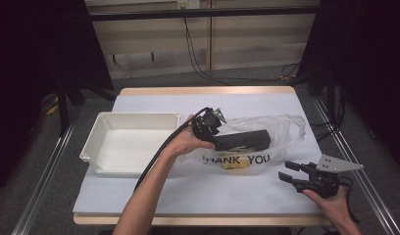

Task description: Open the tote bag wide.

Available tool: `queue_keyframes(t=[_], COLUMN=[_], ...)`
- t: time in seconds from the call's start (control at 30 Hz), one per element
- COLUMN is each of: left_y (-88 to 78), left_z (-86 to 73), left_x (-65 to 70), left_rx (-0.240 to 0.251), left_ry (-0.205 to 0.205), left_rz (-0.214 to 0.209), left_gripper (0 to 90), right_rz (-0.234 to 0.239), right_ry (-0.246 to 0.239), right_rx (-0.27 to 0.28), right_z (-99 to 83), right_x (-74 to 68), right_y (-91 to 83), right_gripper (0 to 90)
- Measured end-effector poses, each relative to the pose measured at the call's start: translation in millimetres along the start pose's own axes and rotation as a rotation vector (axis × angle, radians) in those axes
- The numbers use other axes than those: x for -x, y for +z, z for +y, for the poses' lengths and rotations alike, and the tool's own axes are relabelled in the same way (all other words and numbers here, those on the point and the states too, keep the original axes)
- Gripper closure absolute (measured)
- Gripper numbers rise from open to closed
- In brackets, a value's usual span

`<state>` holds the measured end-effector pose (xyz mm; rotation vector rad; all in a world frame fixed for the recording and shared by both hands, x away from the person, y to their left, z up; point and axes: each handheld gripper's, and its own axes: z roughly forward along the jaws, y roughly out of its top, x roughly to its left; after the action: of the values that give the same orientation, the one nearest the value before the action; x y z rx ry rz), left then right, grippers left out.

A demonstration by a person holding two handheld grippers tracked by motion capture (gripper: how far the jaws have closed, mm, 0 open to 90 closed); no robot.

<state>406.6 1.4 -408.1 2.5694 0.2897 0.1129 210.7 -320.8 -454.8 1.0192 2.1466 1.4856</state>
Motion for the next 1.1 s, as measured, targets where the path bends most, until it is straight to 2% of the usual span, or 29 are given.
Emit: queue_keyframes(t=[0.03, 0.1, 0.13, 0.2, 0.23, 0.4, 0.5, 0.57, 0.63, 0.7, 1.03, 1.1], left_y=[1.1, 2.4, 2.6, 5.1, 6.3, 12.4, 18.5, 21.8, 24.6, 26.9, 31.3, 32.5], left_z=[1.1, 1.7, 1.6, 1.3, 1.2, 3.2, 4.8, 5.9, 6.8, 7.7, 8.5, 8.2], left_x=[-0.5, -1.4, -2.8, -3.8, -4.1, -4.5, -3.9, -4.5, -3.7, -2.8, -4.9, -3.0], left_rx=[-0.01, 0.006, 0.01, -0.006, -0.015, -0.034, -0.069, -0.087, -0.091, -0.106, -0.115, -0.124], left_ry=[0.011, 0.008, 0.004, -0.011, 0.004, 0.013, 0.035, 0.035, 0.029, 0.044, 0.035, 0.039], left_rz=[-0.001, 0.015, 0.007, 0.002, 0.002, -0.009, -0.01, -0.016, -0.017, -0.009, -0.028, -0.017], left_gripper=[43.7, 40.8, 39.1, 35.6, 35.1, 35.0, 35.3, 35.2, 35.6, 36.1, 36.8, 36.6], right_rz=[-0.001, -0.005, -0.009, -0.01, -0.012, -0.011, -0.011, -0.01, -0.012, -0.008, -0.008, -0.002], right_ry=[0.0, 0.004, 0.006, 0.018, 0.021, 0.023, 0.012, 0.015, 0.018, 0.014, 0.013, 0.012], right_rx=[-0.003, -0.005, -0.005, -0.004, -0.004, -0.005, -0.015, -0.013, -0.015, -0.02, -0.03, -0.033], right_z=[-1.1, -3.4, -4.8, -6.8, -7.8, -10.1, -10.2, -10.2, -10.5, -11.5, -12.0, -11.9], right_x=[-0.7, -0.6, -0.5, -0.6, -1.3, -2.6, -2.7, -2.1, -1.3, -0.9, -0.4, -0.6], right_y=[-1.0, -3.0, -4.3, -6.1, -7.3, -8.3, -6.2, -5.9, -6.1, -5.1, -1.8, -1.0], right_gripper=[47.6, 46.4, 45.6, 44.5, 43.9, 42.7, 42.1, 42.0, 41.7, 41.5, 40.1, 39.8])
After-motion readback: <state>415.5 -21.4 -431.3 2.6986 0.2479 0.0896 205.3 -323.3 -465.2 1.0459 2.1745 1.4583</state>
